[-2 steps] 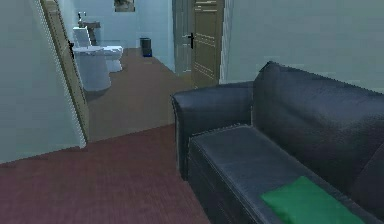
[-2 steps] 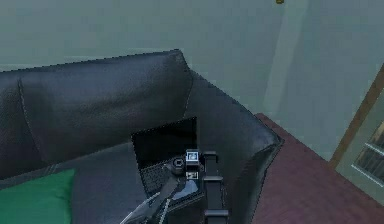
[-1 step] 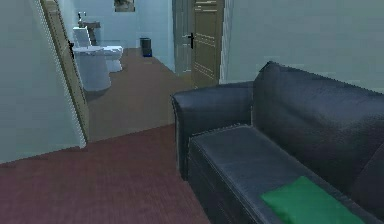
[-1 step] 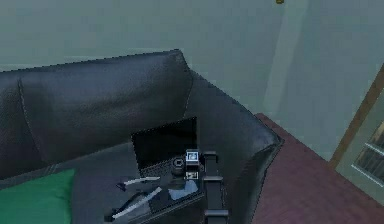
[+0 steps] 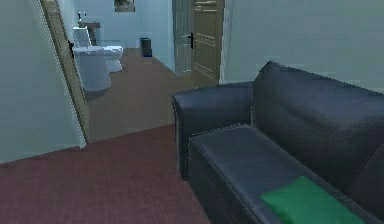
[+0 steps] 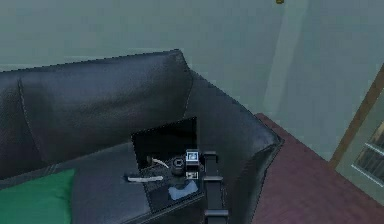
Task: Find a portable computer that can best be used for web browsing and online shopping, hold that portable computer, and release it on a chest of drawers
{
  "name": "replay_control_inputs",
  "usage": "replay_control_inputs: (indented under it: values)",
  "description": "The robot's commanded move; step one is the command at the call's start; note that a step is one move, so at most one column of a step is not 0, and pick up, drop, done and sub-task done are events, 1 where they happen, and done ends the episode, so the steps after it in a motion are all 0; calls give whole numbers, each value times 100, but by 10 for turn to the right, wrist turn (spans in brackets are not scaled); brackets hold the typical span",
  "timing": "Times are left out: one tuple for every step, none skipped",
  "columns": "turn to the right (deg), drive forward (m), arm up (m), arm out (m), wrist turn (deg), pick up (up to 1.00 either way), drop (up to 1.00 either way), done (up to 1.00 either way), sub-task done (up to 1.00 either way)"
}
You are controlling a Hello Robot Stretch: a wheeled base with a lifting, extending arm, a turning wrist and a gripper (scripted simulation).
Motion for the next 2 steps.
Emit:
replay_control_inputs:
  values:
    - [0, 0, -30, 0, 0, 0, 0, 0, 0]
    - [0, 0, 0, 0, 0, 100, 0, 0, 0]
